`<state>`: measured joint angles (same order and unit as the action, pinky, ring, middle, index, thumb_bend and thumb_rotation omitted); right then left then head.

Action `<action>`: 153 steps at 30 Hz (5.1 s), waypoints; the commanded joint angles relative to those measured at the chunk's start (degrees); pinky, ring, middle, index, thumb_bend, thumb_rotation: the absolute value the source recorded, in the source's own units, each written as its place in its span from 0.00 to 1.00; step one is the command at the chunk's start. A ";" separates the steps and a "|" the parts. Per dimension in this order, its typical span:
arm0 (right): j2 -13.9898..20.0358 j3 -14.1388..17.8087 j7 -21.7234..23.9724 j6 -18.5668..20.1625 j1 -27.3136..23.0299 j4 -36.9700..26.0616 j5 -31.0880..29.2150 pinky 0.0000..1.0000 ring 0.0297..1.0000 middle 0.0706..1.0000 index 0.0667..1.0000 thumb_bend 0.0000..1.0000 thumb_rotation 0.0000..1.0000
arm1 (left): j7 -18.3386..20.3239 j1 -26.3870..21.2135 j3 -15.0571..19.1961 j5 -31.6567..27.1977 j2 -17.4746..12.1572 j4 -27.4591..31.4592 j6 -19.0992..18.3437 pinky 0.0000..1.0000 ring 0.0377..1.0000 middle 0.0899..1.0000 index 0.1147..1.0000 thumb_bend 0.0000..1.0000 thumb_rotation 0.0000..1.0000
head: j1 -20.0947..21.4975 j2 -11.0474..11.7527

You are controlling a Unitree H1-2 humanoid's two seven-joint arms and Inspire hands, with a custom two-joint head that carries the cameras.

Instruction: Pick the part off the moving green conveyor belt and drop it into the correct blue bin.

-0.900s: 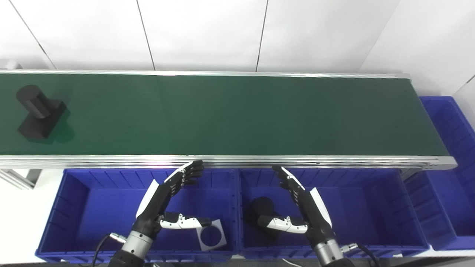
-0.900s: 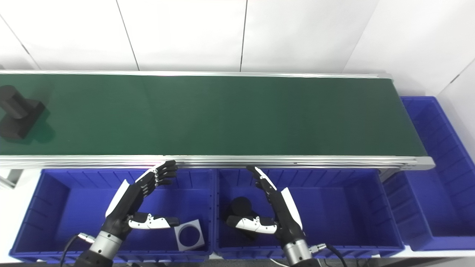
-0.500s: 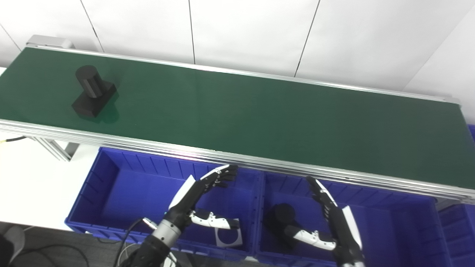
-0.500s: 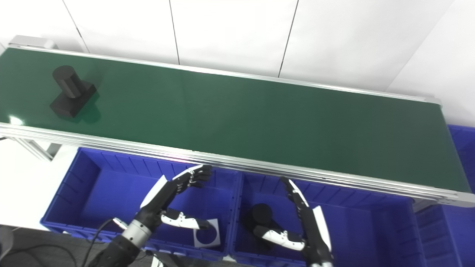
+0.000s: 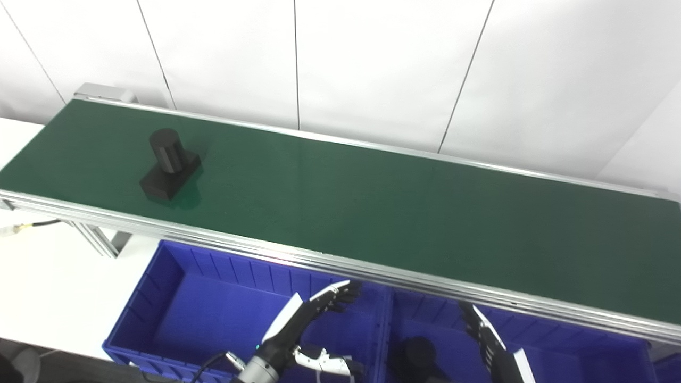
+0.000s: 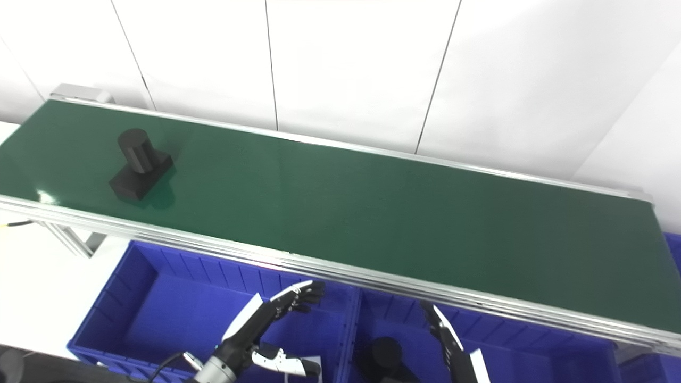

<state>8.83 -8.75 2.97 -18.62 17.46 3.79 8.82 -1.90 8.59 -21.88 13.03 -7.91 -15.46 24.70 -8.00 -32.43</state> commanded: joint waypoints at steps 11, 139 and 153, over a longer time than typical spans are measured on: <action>-0.45 0.82 -0.89 -4.90 -1.38 2.22 0.77 0.86 0.91 0.92 0.89 0.89 0.27 | -5.67 -3.25 -4.62 -0.78 -2.08 -3.19 2.23 0.78 0.82 0.83 0.83 0.96 0.33 | -0.45 4.69; -17.25 -10.28 -5.31 17.84 -62.09 39.69 15.96 0.74 0.84 0.90 0.88 0.99 0.45 | -14.81 -5.32 -17.79 -3.34 -6.52 -0.98 2.23 0.69 0.73 0.76 0.77 1.00 0.70 | 12.11 -0.41; -19.22 -10.75 -9.64 14.23 -66.61 51.36 15.56 0.74 0.85 0.91 0.89 0.98 0.43 | -14.23 -4.14 -18.23 -1.36 -6.52 1.75 2.23 0.69 0.74 0.77 0.78 0.98 0.67 | 11.79 -1.24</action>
<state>-9.03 -19.42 -4.85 -0.31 -45.38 55.65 24.40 -15.99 4.74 -39.99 10.80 -14.46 -15.92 24.77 3.87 -33.49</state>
